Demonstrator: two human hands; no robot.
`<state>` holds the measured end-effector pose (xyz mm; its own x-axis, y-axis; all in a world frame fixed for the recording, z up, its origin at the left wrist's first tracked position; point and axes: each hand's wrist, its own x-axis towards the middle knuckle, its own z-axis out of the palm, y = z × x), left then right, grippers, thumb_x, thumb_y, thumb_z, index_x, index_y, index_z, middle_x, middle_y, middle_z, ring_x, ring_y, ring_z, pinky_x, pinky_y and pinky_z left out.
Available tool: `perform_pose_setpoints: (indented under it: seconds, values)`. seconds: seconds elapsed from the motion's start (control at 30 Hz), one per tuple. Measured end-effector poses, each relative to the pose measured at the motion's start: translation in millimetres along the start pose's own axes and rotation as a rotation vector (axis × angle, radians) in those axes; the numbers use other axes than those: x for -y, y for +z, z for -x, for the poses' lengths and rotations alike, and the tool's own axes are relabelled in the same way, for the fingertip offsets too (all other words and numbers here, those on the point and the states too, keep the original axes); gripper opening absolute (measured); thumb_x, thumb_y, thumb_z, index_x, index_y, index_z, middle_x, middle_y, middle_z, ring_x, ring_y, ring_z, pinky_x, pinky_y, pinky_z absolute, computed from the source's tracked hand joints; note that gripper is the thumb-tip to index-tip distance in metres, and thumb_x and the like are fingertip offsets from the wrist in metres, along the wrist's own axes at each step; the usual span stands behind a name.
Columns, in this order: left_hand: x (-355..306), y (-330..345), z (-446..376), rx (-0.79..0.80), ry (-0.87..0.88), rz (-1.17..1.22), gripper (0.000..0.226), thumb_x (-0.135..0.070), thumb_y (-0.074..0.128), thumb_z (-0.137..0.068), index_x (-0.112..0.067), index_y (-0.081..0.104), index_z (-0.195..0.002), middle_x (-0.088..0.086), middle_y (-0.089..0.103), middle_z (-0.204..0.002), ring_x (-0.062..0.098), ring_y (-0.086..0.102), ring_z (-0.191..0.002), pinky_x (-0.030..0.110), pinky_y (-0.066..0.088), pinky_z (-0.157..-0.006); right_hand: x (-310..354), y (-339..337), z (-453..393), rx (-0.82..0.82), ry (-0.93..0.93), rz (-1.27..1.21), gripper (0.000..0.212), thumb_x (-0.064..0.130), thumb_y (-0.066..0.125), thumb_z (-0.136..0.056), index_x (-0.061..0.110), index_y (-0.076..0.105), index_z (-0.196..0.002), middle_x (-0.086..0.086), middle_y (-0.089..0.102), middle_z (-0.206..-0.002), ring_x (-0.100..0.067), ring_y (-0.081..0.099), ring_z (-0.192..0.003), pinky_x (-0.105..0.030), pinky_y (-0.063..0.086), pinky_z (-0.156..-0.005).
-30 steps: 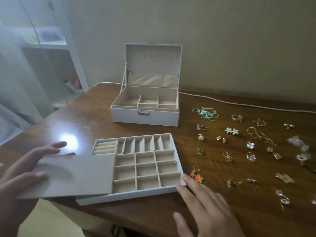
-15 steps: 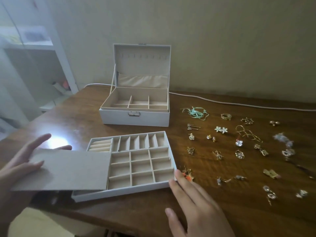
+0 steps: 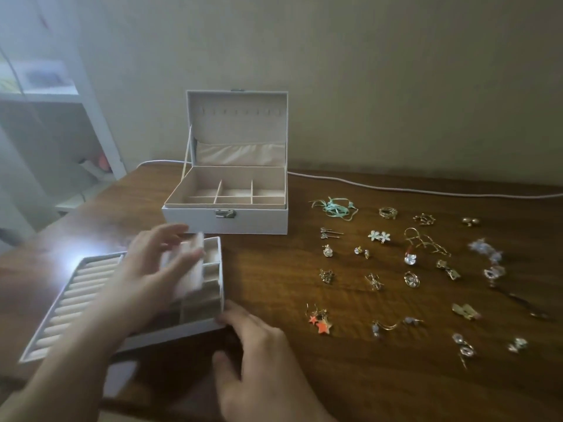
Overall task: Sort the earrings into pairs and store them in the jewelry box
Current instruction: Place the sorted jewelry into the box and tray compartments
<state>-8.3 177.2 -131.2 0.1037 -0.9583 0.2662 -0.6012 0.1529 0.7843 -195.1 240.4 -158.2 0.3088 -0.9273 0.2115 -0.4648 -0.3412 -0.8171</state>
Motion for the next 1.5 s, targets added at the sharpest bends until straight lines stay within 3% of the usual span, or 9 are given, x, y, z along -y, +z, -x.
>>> perform_pose_setpoints:
  seconds: [0.1,0.2,0.3,0.63,0.73,0.93,1.07,1.33,1.5]
  values:
    - [-5,24,5,0.042,0.026,-0.299,0.067,-0.079,0.047,-0.063,-0.039,0.060,-0.114,-0.007,0.051,-0.115,0.017,0.053,-0.110,0.038,0.043,-0.094,-8,-7,9,-0.017,-0.001,-0.041,0.040,0.032,0.056,-0.078,0.035,0.056,-0.119,0.026,0.057,-0.123,0.014,0.050,-0.114,-0.011,0.039,-0.099]
    - [3,38,16,0.106,0.096,-0.612,0.078,-0.088,0.040,-0.066,-0.037,0.060,-0.122,-0.006,0.055,-0.126,0.027,0.050,-0.119,0.050,0.040,-0.100,-12,-31,27,0.006,-0.159,0.033,0.048,0.056,0.051,-0.069,0.048,0.049,-0.116,0.041,0.050,-0.124,0.023,0.044,-0.115,-0.001,0.032,-0.095]
    - [12,39,19,0.091,0.203,-0.775,0.079,-0.084,0.046,-0.065,-0.030,0.062,-0.122,-0.003,0.060,-0.126,0.031,0.051,-0.119,0.053,0.042,-0.097,-18,-71,31,-0.075,-0.214,0.258,0.043,0.055,0.057,-0.069,0.048,0.056,-0.111,0.041,0.056,-0.114,0.024,0.048,-0.107,0.006,0.030,-0.089]
    - [-6,51,-32,0.088,0.505,-0.853,0.056,-0.058,0.057,-0.066,-0.029,0.058,-0.115,-0.003,0.065,-0.114,0.028,0.060,-0.104,0.044,0.048,-0.086,-73,-194,-97,-0.004,0.092,0.524,0.037,0.032,0.068,-0.086,0.038,0.058,-0.121,0.027,0.056,-0.098,0.012,0.053,-0.086,-0.006,0.044,-0.068]
    - [-61,89,-81,0.123,0.599,-0.703,0.041,-0.052,0.061,-0.077,-0.032,0.063,-0.113,-0.011,0.065,-0.110,0.019,0.062,-0.100,0.037,0.054,-0.077,-100,-205,-141,0.052,0.188,0.643,0.041,0.031,0.067,-0.086,0.036,0.056,-0.125,0.019,0.057,-0.114,0.003,0.051,-0.099,-0.018,0.047,-0.086]
    - [-108,129,-180,0.039,0.308,-0.315,0.010,-0.034,0.064,-0.087,-0.028,0.069,-0.094,-0.011,0.062,-0.086,0.013,0.056,-0.079,0.031,0.047,-0.068,-121,-210,-199,0.012,0.327,0.617,0.055,0.036,0.070,-0.083,0.035,0.047,-0.133,0.011,0.052,-0.122,-0.006,0.050,-0.106,-0.021,0.046,-0.081]
    - [-101,145,-201,0.009,0.146,-0.202,0.008,-0.020,0.066,-0.084,-0.026,0.070,-0.088,-0.009,0.064,-0.086,0.018,0.058,-0.084,0.031,0.046,-0.071,-121,-192,-217,0.101,0.458,0.584,0.072,0.041,0.071,-0.082,0.039,0.032,-0.143,0.006,0.037,-0.140,-0.016,0.050,-0.119,-0.029,0.051,-0.085]
    - [-59,57,-199,-0.164,-0.100,-0.267,0.021,-0.006,0.073,-0.080,-0.016,0.073,-0.099,0.002,0.063,-0.108,0.026,0.057,-0.105,0.038,0.047,-0.089,-119,-185,-235,0.211,0.483,0.632,0.026,0.016,0.059,-0.091,0.027,0.061,-0.115,0.008,0.050,-0.108,-0.008,0.053,-0.091,-0.024,0.052,-0.078]
    - [-14,4,-209,-0.194,-0.325,-0.205,0.034,-0.001,0.068,-0.080,-0.013,0.066,-0.112,-0.002,0.053,-0.112,0.023,0.055,-0.104,0.039,0.049,-0.089,-109,-189,-236,0.194,0.552,0.574,0.020,0.009,0.058,-0.091,0.025,0.068,-0.098,0.010,0.057,-0.104,0.000,0.050,-0.083,-0.008,0.038,-0.063]
